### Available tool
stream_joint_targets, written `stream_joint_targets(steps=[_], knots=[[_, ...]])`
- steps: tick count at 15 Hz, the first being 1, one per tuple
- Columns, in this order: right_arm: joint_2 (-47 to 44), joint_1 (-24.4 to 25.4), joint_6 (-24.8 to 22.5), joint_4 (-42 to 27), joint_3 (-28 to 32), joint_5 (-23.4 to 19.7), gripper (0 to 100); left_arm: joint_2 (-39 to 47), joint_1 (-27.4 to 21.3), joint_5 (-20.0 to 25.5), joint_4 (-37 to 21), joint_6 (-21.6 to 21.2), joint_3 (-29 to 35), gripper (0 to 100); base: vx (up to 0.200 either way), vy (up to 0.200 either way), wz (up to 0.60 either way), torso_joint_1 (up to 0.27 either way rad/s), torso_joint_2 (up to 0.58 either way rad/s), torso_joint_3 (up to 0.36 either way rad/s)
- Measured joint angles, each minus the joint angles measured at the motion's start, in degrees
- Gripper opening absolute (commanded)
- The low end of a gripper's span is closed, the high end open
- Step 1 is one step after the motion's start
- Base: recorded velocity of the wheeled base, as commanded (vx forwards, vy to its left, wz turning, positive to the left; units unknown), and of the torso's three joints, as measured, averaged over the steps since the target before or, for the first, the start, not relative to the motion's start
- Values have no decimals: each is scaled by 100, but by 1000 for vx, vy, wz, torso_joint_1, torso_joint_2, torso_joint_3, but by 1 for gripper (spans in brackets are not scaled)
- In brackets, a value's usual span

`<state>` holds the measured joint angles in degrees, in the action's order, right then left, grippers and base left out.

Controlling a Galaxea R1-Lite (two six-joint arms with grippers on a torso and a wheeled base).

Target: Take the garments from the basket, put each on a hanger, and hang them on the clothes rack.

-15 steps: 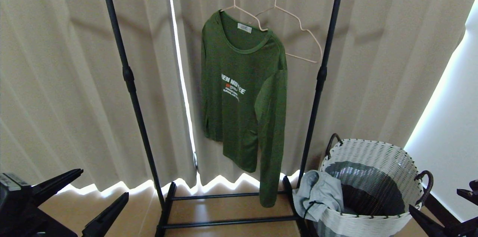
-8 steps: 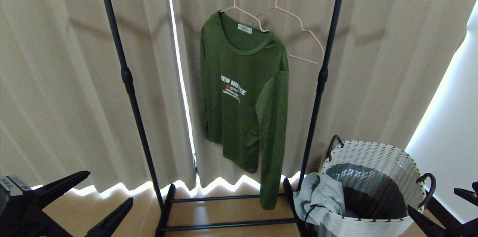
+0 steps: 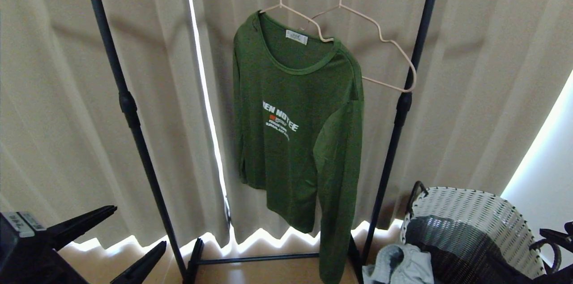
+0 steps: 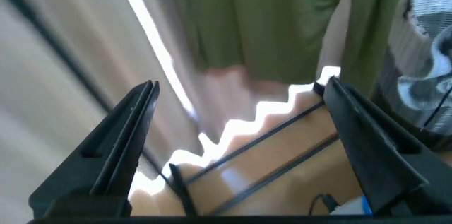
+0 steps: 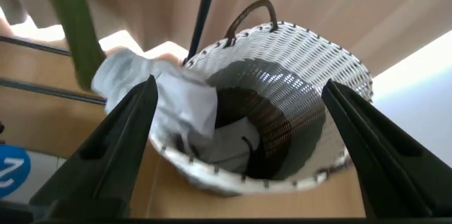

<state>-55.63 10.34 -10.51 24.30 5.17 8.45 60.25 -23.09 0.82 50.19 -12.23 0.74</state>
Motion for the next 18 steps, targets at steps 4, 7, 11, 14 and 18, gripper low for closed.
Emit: stream_joint_targets(steps=[4, 7, 11, 14, 18], knots=[[-77, 215, -207, -32, -82, -90, 100, 441, -555, 11, 63, 20, 341, 100, 0, 0, 0, 0, 0, 0], [-433, 517, -343, -40, -35, -268, 100, 913, -706, 9, 327, 266, 512, 100, 0, 0, 0, 0, 0, 0], [-1507, 741, -355, -2, 395, -374, 100, 1197, -730, 9, 433, 413, 514, 100, 0, 0, 0, 0, 0, 0], [-2626, 788, -355, 22, 894, -383, 100, 1261, -742, 7, 472, 471, 558, 100, 0, 0, 0, 0, 0, 0], [-3712, 829, -358, 33, 1352, -352, 100, 1599, -924, -2, 1139, 725, 525, 100, 0, 0, 0, 0, 0, 0]])
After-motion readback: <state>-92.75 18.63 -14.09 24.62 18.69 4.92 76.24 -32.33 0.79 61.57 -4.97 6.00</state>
